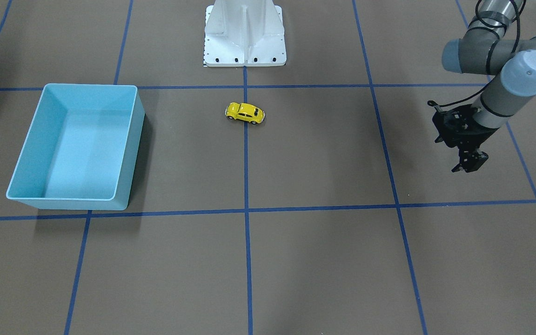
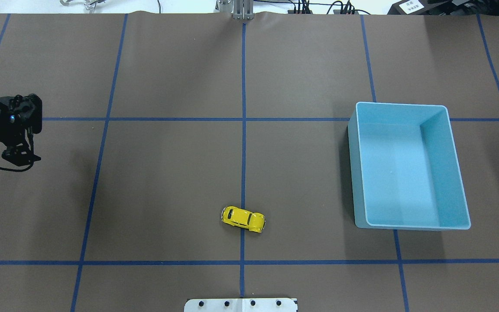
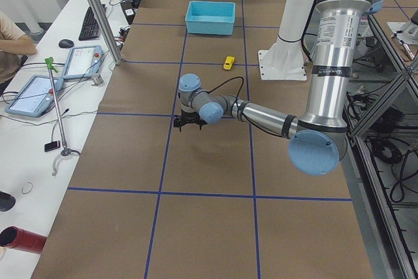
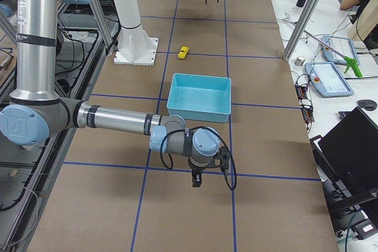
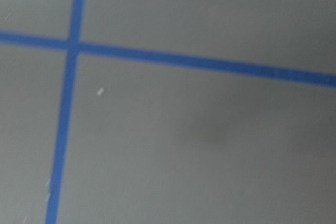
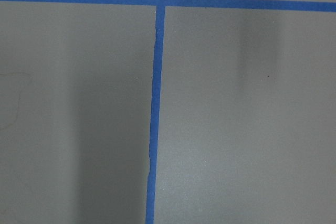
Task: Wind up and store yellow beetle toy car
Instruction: 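Raise and withdraw the left arm as the released car rolls away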
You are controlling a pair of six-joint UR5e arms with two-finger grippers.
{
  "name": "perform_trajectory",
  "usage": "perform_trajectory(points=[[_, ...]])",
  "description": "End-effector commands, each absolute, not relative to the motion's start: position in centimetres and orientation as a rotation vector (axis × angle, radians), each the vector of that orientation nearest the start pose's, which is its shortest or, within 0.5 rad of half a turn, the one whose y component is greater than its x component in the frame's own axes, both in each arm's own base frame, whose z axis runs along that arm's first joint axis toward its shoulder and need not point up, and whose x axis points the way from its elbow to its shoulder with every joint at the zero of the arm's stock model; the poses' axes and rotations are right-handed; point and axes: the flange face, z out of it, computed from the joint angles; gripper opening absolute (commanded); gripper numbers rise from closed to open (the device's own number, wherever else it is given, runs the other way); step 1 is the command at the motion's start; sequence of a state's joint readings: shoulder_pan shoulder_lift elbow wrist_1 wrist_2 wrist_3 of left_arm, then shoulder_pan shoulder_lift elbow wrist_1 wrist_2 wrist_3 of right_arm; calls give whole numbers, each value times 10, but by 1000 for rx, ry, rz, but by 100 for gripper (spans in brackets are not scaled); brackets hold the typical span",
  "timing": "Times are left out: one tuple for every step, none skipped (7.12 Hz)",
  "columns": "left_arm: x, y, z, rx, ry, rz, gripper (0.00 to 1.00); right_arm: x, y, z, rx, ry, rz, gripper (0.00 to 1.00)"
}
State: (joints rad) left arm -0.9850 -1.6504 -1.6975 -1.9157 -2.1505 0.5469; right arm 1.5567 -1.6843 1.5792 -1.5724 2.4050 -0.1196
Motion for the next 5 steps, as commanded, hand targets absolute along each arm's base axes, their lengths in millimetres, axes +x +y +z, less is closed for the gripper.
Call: perform_trajectory(points=[[168, -517, 543, 449, 628, 1070, 100, 53, -435, 704, -58, -835, -82, 100], [138, -524, 544, 407, 669, 925, 100, 51, -438, 700, -49, -835, -97, 100], [110, -526, 549, 369, 694, 792, 100, 49, -443, 688, -23, -837, -118, 100], [87, -521, 558, 337, 725, 689, 100, 50, -445, 653, 42, -830, -145, 100], [63, -510, 574, 282, 766, 561, 100, 50, -451, 610, 121, -802, -184, 100]])
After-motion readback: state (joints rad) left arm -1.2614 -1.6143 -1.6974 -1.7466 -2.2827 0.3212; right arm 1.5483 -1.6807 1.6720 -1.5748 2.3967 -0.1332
